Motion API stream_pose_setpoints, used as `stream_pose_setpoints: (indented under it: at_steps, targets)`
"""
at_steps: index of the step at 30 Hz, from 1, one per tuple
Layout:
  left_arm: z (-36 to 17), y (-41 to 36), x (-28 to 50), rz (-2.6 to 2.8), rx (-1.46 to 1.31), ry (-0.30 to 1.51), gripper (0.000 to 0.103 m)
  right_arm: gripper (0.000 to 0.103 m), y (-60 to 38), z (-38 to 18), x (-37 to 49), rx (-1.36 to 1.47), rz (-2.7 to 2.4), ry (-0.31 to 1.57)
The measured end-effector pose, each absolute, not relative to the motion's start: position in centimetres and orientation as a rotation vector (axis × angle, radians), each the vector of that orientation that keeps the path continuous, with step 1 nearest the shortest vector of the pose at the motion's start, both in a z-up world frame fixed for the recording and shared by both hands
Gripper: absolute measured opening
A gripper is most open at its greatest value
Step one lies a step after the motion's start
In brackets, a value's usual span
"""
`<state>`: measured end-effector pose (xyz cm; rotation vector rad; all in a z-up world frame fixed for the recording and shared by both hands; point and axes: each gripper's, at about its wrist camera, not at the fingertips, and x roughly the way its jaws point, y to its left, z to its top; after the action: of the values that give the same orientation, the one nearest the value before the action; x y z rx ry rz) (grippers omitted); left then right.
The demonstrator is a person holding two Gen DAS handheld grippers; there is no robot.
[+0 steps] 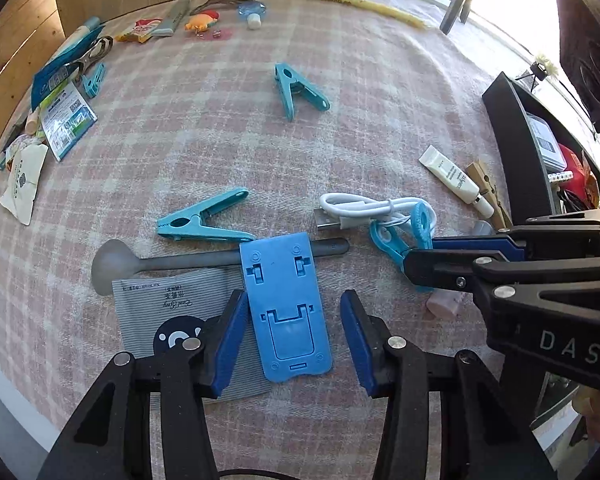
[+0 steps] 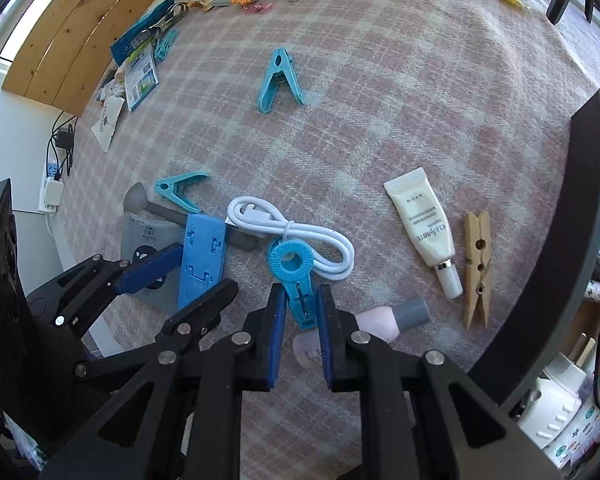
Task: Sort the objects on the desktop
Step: 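Close the left tool on the blue phone stand while the right tool grasps the blue round-headed clip, then carry the phone stand and blue clip with both tools over the black tray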
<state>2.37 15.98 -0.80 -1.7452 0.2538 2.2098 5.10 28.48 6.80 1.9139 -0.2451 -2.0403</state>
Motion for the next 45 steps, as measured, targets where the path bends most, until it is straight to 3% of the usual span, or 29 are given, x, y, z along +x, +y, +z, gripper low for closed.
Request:
stream_pose_setpoints:
  at_steps: [1,15,20,25,28,31,39,45]
  targets:
    - [-0.8,16.4,2.4,2.221,-1.734,0.276,0.036,0.016,28.5,6.7,5.2,1.912,-2.041,-0.25]
    - [1.0,11.2,3.8,2.156,-1.725,0.072,0.034,0.014,27.7,7.2,7.7,1.871,-2.015,-0.261]
    - [1.7,10.0,4.5,2.136,-1.716,0.042,0.034,0.014,27.8,6.6,8.7,1.899,-1.881,-0.455]
    - [3.1,9.3,5.4,2.149,-1.703,0.022,0.034,0.014,29.2,8.2,10.4,1.871,-1.883,-0.483]
    - [3.4,9.5,5.5,2.162,-1.684,0.01,0.034,0.014,29.5,9.5,10.7,1.838,-1.986,-0.38]
    - [4.3,9.1,5.9,2.167,-1.667,0.004,0.034,0.014,30.7,10.0,10.6,1.837,-2.005,-0.4]
    - [5.6,13.9,5.4,2.144,-1.604,0.04,0.034,0.014,33.9,13.1,11.8,1.79,-2.175,-0.358]
    - [7.1,19.7,6.5,2.049,-1.527,0.124,0.034,0.014,39.8,15.2,14.5,1.775,-2.321,-0.448]
